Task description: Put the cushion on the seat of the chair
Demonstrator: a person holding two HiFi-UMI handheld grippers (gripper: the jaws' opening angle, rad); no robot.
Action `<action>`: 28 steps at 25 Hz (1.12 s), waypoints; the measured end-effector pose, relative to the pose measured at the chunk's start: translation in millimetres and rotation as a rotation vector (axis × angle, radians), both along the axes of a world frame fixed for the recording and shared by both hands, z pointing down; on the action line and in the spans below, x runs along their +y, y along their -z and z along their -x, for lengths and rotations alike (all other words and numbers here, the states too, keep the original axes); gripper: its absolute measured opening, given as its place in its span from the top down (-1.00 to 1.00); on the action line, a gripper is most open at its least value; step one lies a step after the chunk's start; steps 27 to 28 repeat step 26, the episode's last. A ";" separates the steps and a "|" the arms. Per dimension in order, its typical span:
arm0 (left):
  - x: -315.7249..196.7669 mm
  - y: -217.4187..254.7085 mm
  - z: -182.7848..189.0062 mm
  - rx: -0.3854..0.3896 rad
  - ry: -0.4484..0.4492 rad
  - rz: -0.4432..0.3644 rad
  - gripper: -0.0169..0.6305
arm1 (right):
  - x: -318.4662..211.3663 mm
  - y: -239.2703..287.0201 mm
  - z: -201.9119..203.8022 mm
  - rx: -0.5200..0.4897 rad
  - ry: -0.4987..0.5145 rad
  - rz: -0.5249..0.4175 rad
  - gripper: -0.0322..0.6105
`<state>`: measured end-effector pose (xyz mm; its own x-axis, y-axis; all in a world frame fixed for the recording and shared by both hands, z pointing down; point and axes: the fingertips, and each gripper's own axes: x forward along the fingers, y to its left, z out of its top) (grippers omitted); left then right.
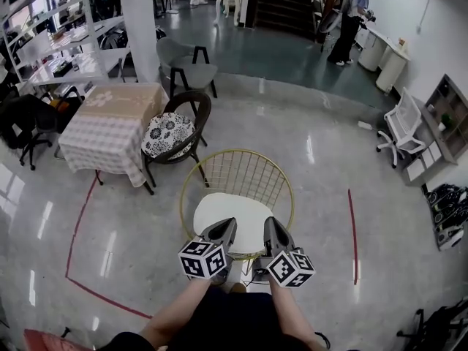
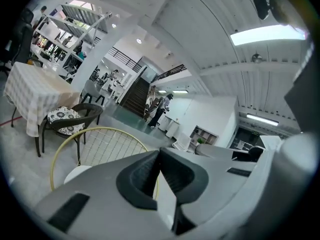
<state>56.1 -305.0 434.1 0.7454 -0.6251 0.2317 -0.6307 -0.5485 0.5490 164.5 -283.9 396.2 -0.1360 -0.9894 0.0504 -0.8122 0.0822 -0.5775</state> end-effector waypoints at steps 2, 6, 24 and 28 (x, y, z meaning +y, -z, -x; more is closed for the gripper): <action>2.5 -2.7 4.1 0.006 0.010 0.010 0.90 | 3.4 1.7 2.0 0.011 0.001 -0.008 0.95; 1.4 -0.7 7.3 0.009 0.018 0.000 0.90 | 3.1 1.4 8.7 0.016 0.023 -0.011 0.95; 13.7 -17.8 2.7 -0.015 -0.006 0.036 0.90 | 13.2 -11.8 28.3 0.002 0.088 0.009 0.95; 10.5 -19.7 3.8 -0.019 -0.002 0.040 0.90 | 11.0 -12.3 30.5 -0.004 0.098 0.009 0.95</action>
